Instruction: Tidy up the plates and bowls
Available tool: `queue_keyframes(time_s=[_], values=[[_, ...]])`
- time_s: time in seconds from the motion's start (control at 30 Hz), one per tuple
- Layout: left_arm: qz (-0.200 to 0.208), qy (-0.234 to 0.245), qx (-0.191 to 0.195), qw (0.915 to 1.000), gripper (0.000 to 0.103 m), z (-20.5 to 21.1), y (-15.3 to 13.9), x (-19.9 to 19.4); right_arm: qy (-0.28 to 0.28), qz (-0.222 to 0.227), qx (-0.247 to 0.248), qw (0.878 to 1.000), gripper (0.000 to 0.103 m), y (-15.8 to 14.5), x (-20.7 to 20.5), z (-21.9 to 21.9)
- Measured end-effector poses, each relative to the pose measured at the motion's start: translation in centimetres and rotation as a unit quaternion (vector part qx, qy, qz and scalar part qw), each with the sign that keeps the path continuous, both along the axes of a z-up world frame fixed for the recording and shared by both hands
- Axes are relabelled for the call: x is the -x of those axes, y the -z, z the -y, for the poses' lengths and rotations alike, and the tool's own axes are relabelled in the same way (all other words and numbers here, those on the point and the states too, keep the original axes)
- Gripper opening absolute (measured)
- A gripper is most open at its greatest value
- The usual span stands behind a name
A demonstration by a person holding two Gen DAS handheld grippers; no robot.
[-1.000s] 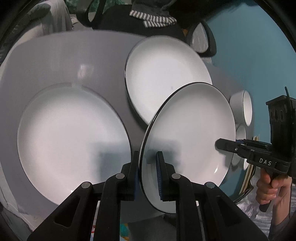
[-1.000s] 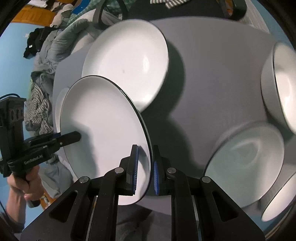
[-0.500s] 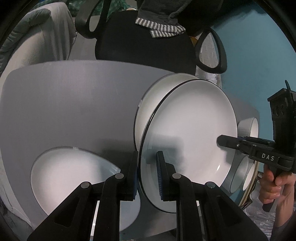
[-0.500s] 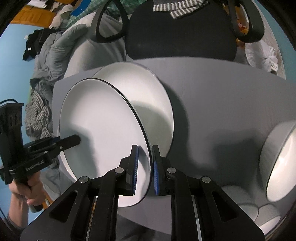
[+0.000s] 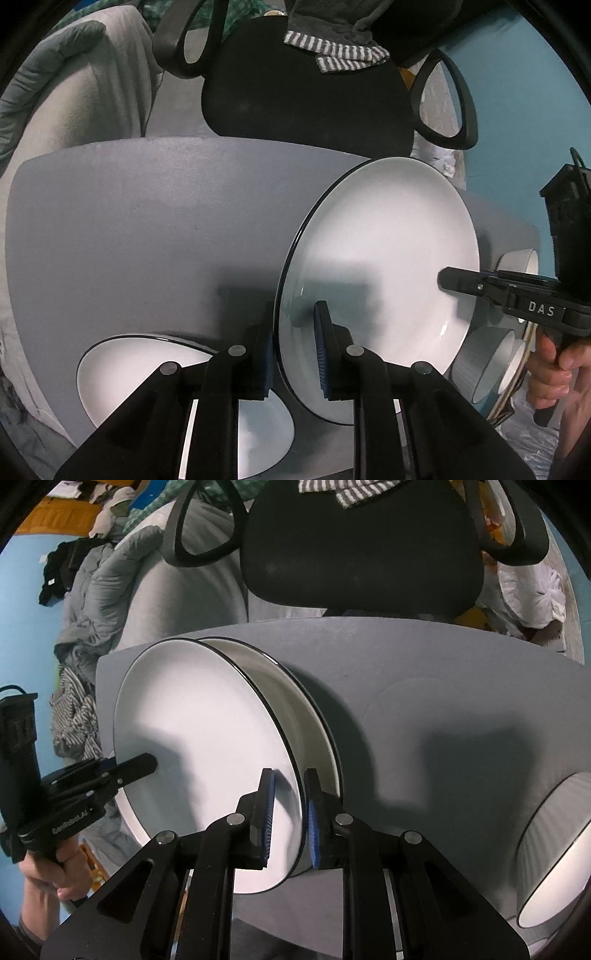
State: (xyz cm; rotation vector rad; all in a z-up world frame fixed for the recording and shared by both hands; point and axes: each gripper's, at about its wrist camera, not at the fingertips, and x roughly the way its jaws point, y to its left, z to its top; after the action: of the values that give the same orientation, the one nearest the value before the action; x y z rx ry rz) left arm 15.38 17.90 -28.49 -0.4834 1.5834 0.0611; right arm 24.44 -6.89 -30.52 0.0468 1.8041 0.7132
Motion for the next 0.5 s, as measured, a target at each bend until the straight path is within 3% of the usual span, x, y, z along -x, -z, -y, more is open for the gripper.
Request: queue_keyframes(time_s=[0.27,0.5], values=[[-0.008,0.003,-0.013,0.9999,0.019,0.1,0.0,-0.7,0.001,-0.019,0.015,1.0,0.02,0.5,-0.2,-0.6],[-0.014,0.04,-0.046,0.9981,0.028,1.6,0.2,-1.3,0.016,-0.072,0.069,0.995,0.035,1.1,-0.2,-1.6]])
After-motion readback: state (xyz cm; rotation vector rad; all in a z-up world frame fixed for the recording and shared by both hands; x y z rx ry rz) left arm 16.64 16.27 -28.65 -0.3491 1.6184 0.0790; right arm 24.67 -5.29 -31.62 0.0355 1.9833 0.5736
